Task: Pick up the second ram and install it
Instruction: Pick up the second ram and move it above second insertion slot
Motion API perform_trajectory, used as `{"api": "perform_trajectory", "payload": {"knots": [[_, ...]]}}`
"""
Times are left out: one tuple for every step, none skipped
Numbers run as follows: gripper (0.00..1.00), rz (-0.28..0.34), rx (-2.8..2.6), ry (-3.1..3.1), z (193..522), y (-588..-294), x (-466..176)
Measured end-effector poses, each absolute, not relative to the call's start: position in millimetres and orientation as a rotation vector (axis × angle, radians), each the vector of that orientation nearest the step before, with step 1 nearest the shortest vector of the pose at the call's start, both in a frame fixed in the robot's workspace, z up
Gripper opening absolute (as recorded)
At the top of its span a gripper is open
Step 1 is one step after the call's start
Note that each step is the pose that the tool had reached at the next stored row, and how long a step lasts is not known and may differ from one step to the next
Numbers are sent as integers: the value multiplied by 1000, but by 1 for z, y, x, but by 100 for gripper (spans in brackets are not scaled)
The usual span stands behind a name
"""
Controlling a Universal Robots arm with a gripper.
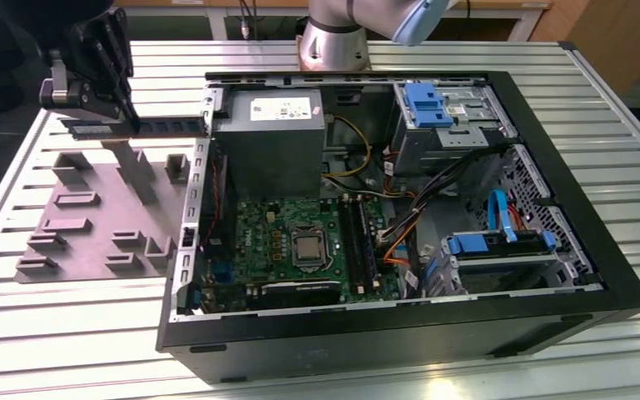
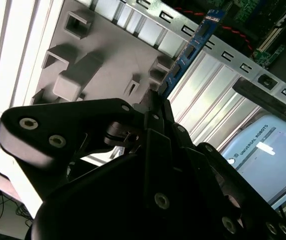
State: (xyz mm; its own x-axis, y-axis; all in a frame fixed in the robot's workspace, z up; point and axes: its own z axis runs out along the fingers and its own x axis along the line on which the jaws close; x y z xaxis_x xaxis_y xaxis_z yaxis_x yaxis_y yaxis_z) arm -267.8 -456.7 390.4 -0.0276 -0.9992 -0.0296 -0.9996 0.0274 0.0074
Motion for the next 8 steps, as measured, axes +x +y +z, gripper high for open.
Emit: {"api": "perform_trajectory", "payload": {"knots": [[14, 41, -2179, 2240, 390, -457, -267], [14, 41, -2179, 2240, 390, -457, -266], [14, 41, -2179, 2240, 390, -457, -265], [14, 40, -2179, 2240, 390, -457, -263], [14, 41, -2179, 2240, 390, -457, -262], [14, 41, -2179, 2240, 390, -457, -261], [14, 41, -2179, 2240, 390, -457, -260], [14, 41, -2179, 2240, 390, -457, -259]]}}
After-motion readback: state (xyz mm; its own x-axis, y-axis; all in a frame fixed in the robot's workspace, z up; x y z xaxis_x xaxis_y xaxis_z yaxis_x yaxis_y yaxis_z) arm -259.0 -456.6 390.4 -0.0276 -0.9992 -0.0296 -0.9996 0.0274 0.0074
